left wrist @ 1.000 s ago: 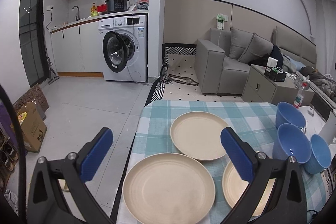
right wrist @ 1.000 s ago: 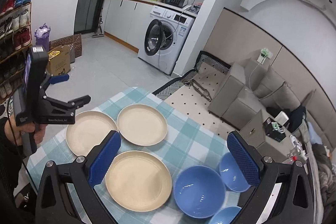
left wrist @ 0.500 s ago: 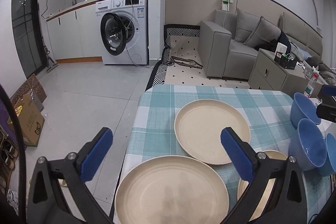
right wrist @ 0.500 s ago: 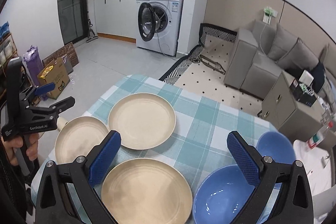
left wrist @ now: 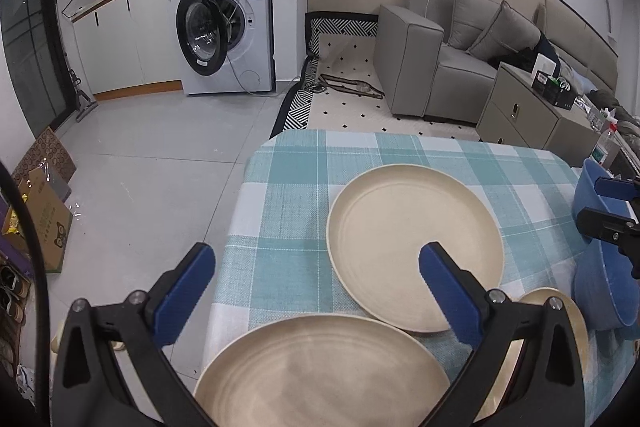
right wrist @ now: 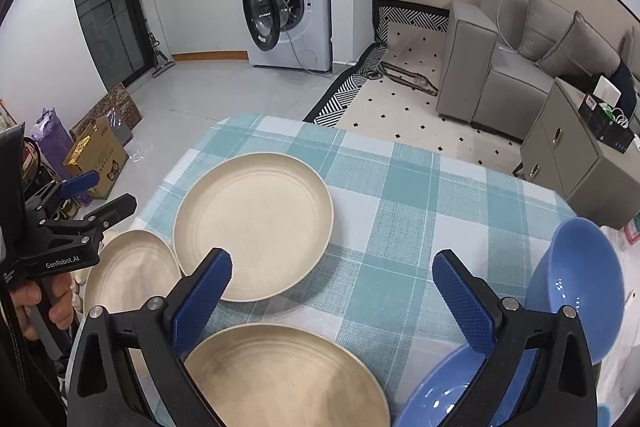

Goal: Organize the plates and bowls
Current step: 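Lower the left tool to a cream plate rim while the right tool lowers to another, then close the left gripper on a cream plate rim while the right gripper grips another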

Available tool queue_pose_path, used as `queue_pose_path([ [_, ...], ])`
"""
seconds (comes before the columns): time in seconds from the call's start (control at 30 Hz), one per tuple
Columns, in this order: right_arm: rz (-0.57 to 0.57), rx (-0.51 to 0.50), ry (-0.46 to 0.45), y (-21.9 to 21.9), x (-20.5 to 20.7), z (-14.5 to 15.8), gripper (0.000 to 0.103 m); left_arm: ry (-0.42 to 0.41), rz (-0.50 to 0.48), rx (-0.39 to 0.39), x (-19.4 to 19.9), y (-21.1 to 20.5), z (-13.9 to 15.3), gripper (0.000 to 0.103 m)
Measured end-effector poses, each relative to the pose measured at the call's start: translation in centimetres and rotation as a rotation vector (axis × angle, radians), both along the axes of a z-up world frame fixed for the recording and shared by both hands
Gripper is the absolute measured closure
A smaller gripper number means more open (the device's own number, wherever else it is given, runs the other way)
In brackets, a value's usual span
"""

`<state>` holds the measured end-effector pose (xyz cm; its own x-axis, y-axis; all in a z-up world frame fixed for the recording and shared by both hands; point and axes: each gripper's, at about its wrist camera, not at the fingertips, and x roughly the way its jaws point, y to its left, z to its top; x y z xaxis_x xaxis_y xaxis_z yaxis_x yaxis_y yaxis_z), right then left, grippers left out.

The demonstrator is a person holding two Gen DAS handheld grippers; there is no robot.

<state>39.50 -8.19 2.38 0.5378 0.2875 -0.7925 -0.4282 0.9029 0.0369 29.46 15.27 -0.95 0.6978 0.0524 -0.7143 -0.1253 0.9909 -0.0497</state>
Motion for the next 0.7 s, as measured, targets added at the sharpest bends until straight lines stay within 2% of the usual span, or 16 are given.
queue_pose_path([
  [0.13,-0.009,0.001,0.033,0.7,1.4,-1.9,0.002,0.039,-0.007,-0.009,1.2,0.1,-1.4,0.008],
  [0.17,-0.008,0.001,0.040,0.8,1.7,-2.4,0.002,0.050,-0.009,-0.008,1.6,0.2,-1.7,0.012],
  [0.3,-0.002,0.001,0.092,1.6,3.0,-4.5,0.015,0.086,-0.006,-0.017,2.7,0.5,-3.1,0.017],
  [0.4,0.005,-0.006,0.129,2.0,4.0,-6.2,0.026,0.117,-0.012,-0.028,3.5,0.5,-4.0,0.031],
  [0.53,-0.001,-0.007,0.158,2.3,4.7,-7.6,0.034,0.149,-0.026,-0.035,4.3,0.4,-4.8,0.040],
  [0.6,-0.010,-0.006,0.173,2.3,5.2,-8.2,0.035,0.157,-0.026,-0.031,4.6,0.4,-5.2,0.040],
  [0.7,-0.024,-0.010,0.190,2.4,5.6,-8.7,0.037,0.178,-0.027,-0.041,5.0,0.4,-5.6,0.047],
])
